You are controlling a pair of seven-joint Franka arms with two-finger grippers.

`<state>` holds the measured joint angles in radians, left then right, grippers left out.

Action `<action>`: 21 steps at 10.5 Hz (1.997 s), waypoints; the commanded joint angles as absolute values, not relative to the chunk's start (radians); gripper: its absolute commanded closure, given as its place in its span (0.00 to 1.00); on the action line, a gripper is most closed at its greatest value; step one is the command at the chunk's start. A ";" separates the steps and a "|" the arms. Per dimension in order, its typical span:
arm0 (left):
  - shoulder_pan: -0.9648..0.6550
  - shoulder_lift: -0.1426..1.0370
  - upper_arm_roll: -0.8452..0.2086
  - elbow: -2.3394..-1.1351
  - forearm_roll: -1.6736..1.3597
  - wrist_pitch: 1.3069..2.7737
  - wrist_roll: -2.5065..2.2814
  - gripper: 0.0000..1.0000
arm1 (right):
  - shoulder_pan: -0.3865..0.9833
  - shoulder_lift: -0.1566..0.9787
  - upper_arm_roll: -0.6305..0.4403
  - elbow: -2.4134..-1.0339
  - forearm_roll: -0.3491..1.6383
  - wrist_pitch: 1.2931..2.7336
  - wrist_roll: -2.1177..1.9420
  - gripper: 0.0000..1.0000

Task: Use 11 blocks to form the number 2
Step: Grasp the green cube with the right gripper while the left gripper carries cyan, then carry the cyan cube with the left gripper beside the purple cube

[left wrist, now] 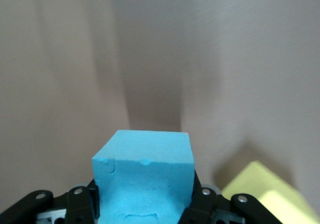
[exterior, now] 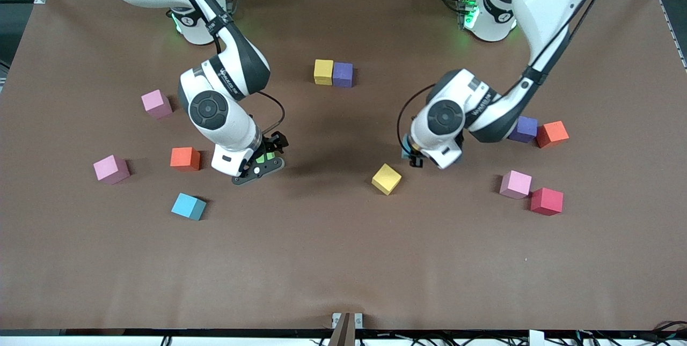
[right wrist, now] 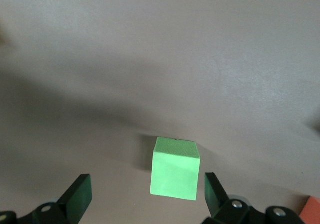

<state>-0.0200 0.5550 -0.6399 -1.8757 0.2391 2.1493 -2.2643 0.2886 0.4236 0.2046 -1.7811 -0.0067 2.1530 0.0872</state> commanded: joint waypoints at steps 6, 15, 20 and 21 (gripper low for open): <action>0.129 0.422 -0.962 -2.255 0.187 2.428 -2.529 1.00 | 0.252 0.446 0.215 -1.790 -0.018 2.146 0.077 0.00; 0.059 0.471 -1.000 -2.342 0.187 2.539 -2.607 0.84 | 0.255 0.494 0.215 -1.936 -0.020 2.342 0.086 0.00; 0.011 0.480 -0.996 -2.339 0.189 2.554 -2.733 0.83 | 0.241 0.531 0.212 -1.934 -0.023 2.379 0.087 0.00; 0.006 0.483 -0.996 -2.336 0.198 2.554 -2.762 0.83 | 0.241 0.538 0.212 -1.934 -0.025 2.381 0.087 0.00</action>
<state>0.0089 0.4793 -0.9925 -2.3338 0.2092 2.5360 -2.7140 0.2557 0.5324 0.1995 -1.9335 -0.0076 2.3729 0.0795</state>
